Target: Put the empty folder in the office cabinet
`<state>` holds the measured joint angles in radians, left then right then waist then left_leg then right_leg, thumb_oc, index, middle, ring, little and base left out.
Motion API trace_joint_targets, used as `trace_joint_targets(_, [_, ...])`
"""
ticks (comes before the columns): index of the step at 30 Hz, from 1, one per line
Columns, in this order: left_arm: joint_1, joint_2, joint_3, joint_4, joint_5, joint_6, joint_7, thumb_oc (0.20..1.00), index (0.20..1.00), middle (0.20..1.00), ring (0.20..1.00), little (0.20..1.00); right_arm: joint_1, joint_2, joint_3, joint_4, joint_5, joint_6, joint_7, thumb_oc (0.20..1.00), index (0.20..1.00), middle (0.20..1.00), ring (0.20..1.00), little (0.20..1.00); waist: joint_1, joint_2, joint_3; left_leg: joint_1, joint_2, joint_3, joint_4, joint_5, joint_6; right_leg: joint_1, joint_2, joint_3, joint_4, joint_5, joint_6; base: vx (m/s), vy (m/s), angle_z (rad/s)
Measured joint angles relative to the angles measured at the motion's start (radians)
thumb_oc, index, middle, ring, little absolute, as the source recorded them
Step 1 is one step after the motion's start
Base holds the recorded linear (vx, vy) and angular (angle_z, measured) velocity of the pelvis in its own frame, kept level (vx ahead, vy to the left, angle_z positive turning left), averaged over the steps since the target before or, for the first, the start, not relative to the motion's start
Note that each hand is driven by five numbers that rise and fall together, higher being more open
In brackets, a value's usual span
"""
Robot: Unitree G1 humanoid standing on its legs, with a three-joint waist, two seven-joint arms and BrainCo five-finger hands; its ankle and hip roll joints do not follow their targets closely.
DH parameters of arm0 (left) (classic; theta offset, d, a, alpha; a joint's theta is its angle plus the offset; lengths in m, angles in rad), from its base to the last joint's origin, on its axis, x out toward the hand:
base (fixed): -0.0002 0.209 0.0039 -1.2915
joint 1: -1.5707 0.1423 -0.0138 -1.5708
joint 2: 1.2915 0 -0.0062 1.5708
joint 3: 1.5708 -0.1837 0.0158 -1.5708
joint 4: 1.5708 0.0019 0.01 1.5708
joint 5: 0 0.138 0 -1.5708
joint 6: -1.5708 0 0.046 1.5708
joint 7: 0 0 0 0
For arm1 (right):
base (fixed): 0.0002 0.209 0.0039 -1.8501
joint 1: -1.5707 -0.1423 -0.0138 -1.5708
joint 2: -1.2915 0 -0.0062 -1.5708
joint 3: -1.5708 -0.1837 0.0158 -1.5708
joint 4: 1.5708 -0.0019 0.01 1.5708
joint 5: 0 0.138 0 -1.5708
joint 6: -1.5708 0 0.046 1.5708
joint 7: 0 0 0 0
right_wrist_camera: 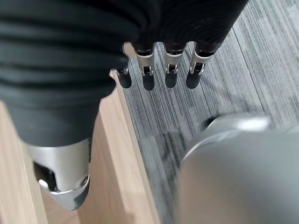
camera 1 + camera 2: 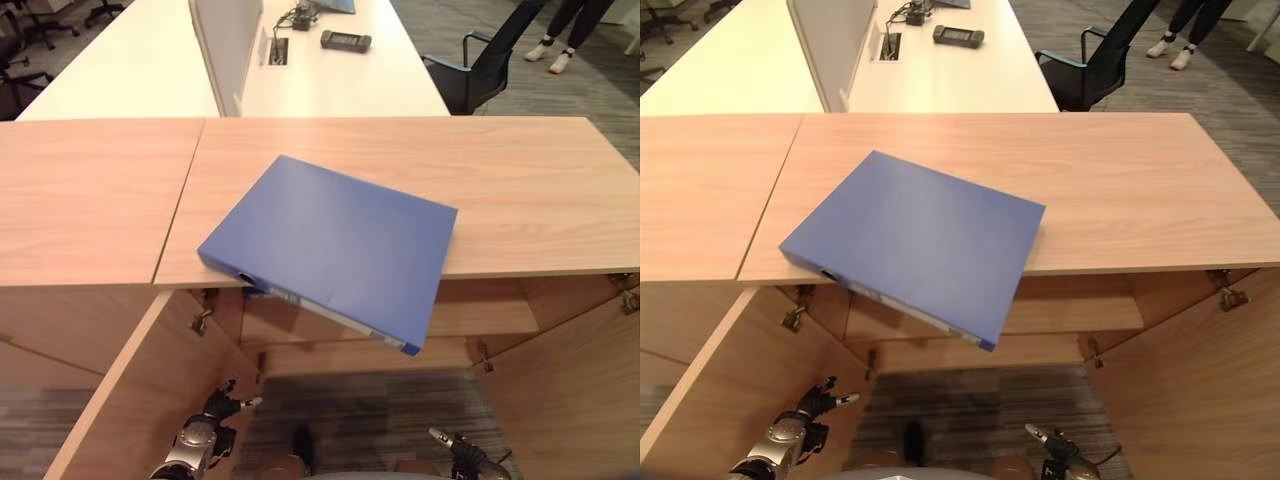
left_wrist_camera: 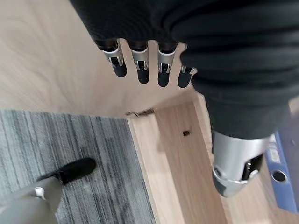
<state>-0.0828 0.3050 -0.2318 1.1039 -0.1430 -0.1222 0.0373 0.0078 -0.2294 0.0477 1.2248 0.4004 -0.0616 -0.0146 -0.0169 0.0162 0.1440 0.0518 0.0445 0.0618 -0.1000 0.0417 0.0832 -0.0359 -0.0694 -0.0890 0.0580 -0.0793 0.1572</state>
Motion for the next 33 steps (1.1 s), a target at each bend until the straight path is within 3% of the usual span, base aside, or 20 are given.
trace_joint_targets(1, [0.002,0.000,0.001,0.006,0.001,-0.001,0.001,1.000,1.000,1.000,1.000,1.000,0.004,0.000,0.000,0.003,0.013,0.001,-0.002,1.000,1.000,1.000,1.000,1.000,-0.001,-0.007,0.001,0.005,-0.006,-0.014,0.000,-0.002,-0.007,-0.018,0.000,0.018,-0.063,0.035,-0.009,0.21,0.097,0.75])
trace_joint_targets(3, [0.003,0.002,0.013,0.019,0.002,-0.001,0.003,1.000,1.000,1.000,1.000,1.000,0.018,0.002,0.000,0.007,0.013,0.003,-0.006,1.000,1.000,1.000,1.000,1.000,-0.003,-0.059,-0.005,0.021,-0.034,-0.033,-0.001,-0.010,-0.036,-0.030,-0.026,0.081,-0.111,0.126,-0.007,0.13,0.036,0.55])
trace_joint_targets(4, [0.012,0.001,0.013,0.016,0.002,0.000,0.007,1.000,1.000,1.000,1.000,1.000,0.027,0.001,-0.001,0.008,0.013,0.003,-0.006,1.000,1.000,1.000,1.000,1.000,0.003,-0.075,-0.006,0.041,-0.041,-0.041,0.000,-0.015,-0.051,-0.030,-0.031,0.080,-0.088,0.193,-0.053,0.15,0.007,0.34])
trace_joint_targets(5, [0.036,-0.011,0.012,0.013,0.002,0.001,0.007,1.000,1.000,1.000,1.000,1.000,0.031,-0.011,-0.002,0.013,0.013,0.003,-0.007,1.000,1.000,1.000,1.000,1.000,0.011,-0.062,-0.012,0.063,-0.024,-0.036,0.000,-0.019,-0.075,-0.017,-0.017,0.076,-0.086,0.180,-0.079,0.14,0.008,0.07])
trace_joint_targets(7, [0.083,-0.033,0.011,0.007,0.002,0.001,0.002,1.000,1.000,1.000,1.000,1.000,0.028,-0.044,-0.011,0.009,0.013,0.000,-0.007,1.000,1.000,1.000,1.000,1.000,0.024,-0.023,-0.032,0.082,0.012,-0.008,0.000,-0.041,-0.113,0.039,0.013,0.064,-0.152,0.189,-0.080,0.10,-0.004,-0.04])
trace_joint_targets(11, [0.090,-0.034,0.021,-0.009,0.002,0.000,0.000,1.000,1.000,1.000,1.000,1.000,0.025,-0.069,-0.010,0.002,0.012,0.000,-0.006,1.000,1.000,1.000,1.000,1.000,0.026,0.006,-0.046,0.104,0.025,-0.010,0.000,-0.050,-0.133,0.065,0.024,0.050,-0.152,0.184,-0.088,0.08,-0.039,0.03])
trace_joint_targets(29, [0.085,-0.029,0.026,-0.009,0.004,0.000,-0.006,1.000,1.000,1.000,1.000,1.000,0.030,-0.065,-0.005,0.003,0.008,0.007,-0.003,1.000,1.000,1.000,1.000,1.000,0.029,-0.019,-0.062,0.107,0.010,0.014,0.000,-0.058,-0.128,0.056,0.012,0.073,-0.151,0.184,-0.089,0.02,-0.011,-0.04])
trace_joint_targets(33, [0.076,-0.019,0.013,-0.012,0.005,0.000,-0.007,1.000,1.000,1.000,1.000,1.000,0.002,-0.065,0.000,0.002,0.008,0.007,0.002,1.000,1.000,1.000,1.000,1.000,0.037,-0.027,-0.050,0.080,0.006,0.035,0.001,-0.054,-0.130,0.008,0.007,0.078,-0.124,0.195,-0.072,-0.16,-0.007,-0.12])
